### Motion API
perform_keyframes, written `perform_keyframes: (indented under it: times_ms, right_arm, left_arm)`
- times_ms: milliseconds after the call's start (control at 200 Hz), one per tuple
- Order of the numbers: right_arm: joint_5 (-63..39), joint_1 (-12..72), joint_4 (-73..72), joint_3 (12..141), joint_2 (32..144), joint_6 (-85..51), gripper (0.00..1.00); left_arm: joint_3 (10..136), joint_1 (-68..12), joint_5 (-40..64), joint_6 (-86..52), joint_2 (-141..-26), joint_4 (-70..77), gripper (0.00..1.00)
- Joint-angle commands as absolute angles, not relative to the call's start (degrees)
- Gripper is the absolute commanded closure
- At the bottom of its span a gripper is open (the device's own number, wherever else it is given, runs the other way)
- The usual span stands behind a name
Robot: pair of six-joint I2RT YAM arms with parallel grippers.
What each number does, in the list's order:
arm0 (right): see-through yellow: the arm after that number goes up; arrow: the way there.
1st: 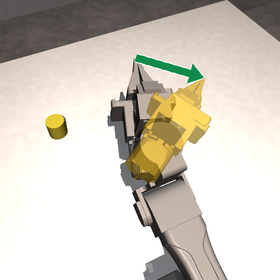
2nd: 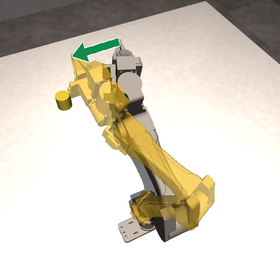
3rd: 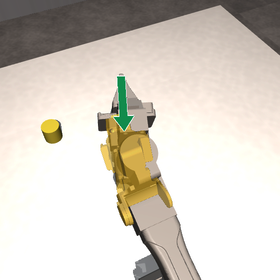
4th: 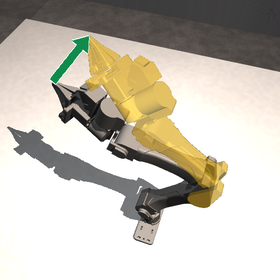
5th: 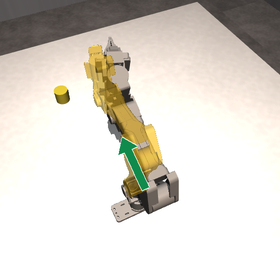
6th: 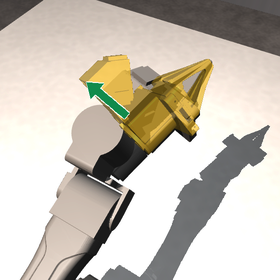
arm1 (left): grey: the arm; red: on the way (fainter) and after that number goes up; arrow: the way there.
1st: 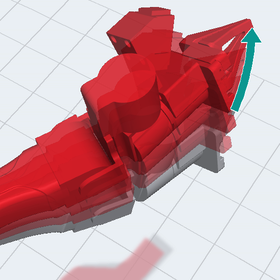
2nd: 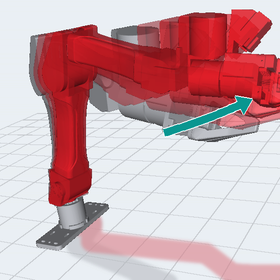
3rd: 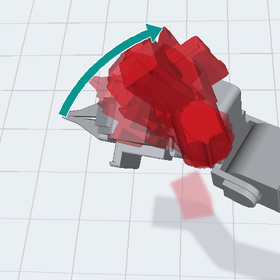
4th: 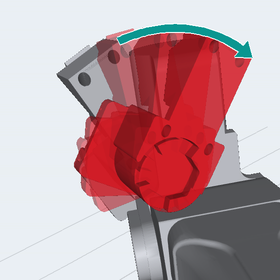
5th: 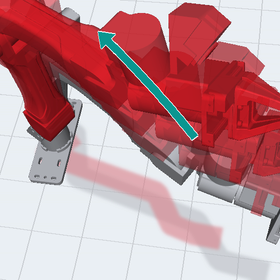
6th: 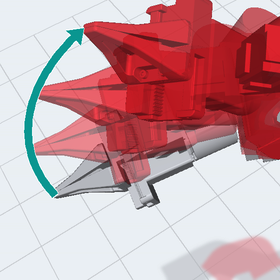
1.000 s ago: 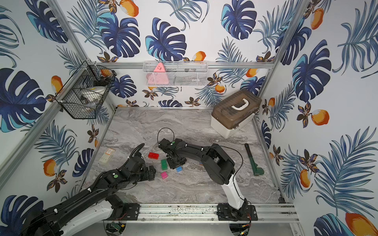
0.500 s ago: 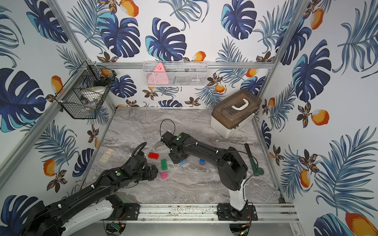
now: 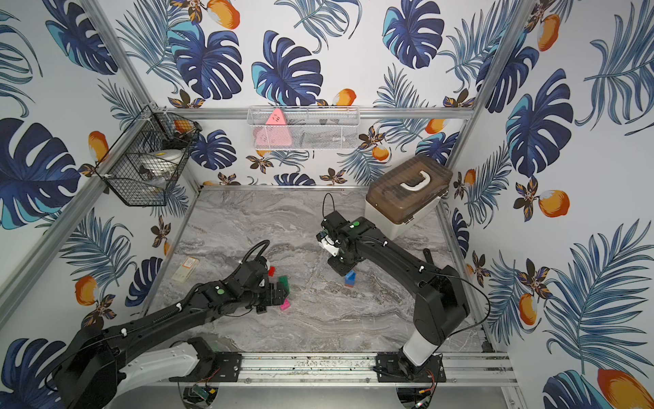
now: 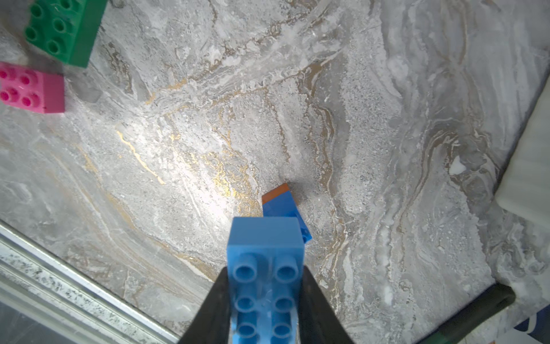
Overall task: Assemble a spoon with lego
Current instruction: Assemble the lego brick with the lego brick.
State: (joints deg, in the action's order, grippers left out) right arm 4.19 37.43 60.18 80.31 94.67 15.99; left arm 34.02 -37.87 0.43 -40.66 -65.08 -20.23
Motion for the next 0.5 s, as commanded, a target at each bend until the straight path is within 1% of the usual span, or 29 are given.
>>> perform_keyframes:
  times_ms: [0,300,495]
  right_arm:
    - [2.53,36.65,58.73,78.69,95.07,23.06,0.78]
    - [2.06,34.34,57.65,75.47,94.05,31.68,0.77]
    - [3.56,33.84,58.15,73.88,93.57,35.35,0.77]
  left_arm:
    - [35.56,-38.34,2.39,-39.33,-67.25,-17.40,0.01]
    - [38.36,-38.70,4.38,-38.26,-72.19,-15.17,0.01]
    - [38.50,-38.73,5.18,-38.54,-74.09,-13.46,0.01]
